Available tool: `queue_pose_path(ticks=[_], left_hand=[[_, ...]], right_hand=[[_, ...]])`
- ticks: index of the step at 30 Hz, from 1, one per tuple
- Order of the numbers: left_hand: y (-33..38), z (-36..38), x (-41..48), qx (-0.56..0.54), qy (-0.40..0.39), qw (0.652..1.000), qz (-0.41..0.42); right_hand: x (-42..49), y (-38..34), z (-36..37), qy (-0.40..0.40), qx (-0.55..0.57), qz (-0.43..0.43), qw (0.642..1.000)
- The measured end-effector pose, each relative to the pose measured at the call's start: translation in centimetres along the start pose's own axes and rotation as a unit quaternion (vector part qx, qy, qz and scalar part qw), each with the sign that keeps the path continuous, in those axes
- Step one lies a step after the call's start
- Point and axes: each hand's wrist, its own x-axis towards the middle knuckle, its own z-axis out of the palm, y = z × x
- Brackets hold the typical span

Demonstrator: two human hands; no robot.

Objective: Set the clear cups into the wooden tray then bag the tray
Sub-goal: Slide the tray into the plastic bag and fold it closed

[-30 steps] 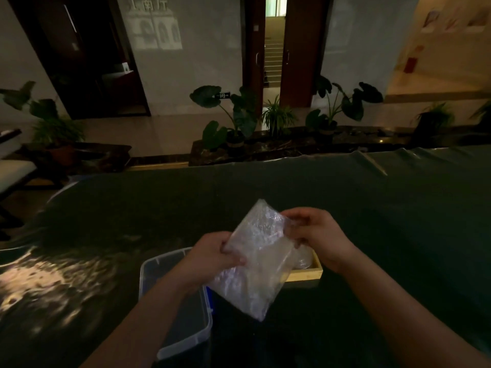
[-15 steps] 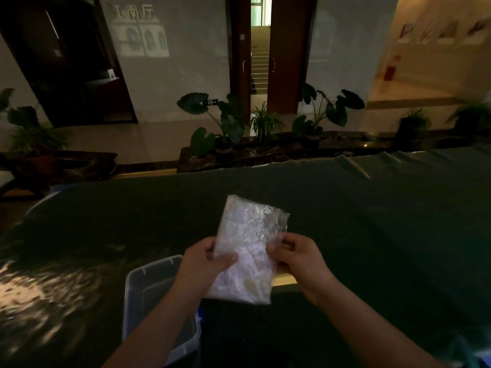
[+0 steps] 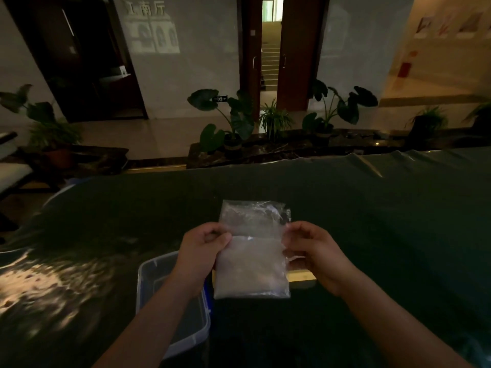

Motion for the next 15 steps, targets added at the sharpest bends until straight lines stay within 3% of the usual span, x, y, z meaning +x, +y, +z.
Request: queue_pose_path(ticks=[3, 8, 12, 15], left_hand=[[0.1, 0.2, -0.2, 0.001, 0.003, 1.000, 0.009], [0.5, -0.2, -0.7, -0.081, -0.082, 0.991, -0.065], [-0.1, -0.6, -0.8, -0.040, -0.085, 0.993, -0.068], [-0.4, -0.7, -0.8, -0.054, -0.104, 0.990, -0.077]], right_hand=[[0.0, 0.1, 0.2, -0.054, 0.016, 0.019, 0.998], [0.7, 0.3, 0.9, 0.041, 0.016, 0.017, 0.999], [0.3, 0.1, 0.6, -0.007, 0.065, 0.035, 0.997], [0.0, 0.3, 0.9, 0.000, 0.043, 0.028, 0.999]])
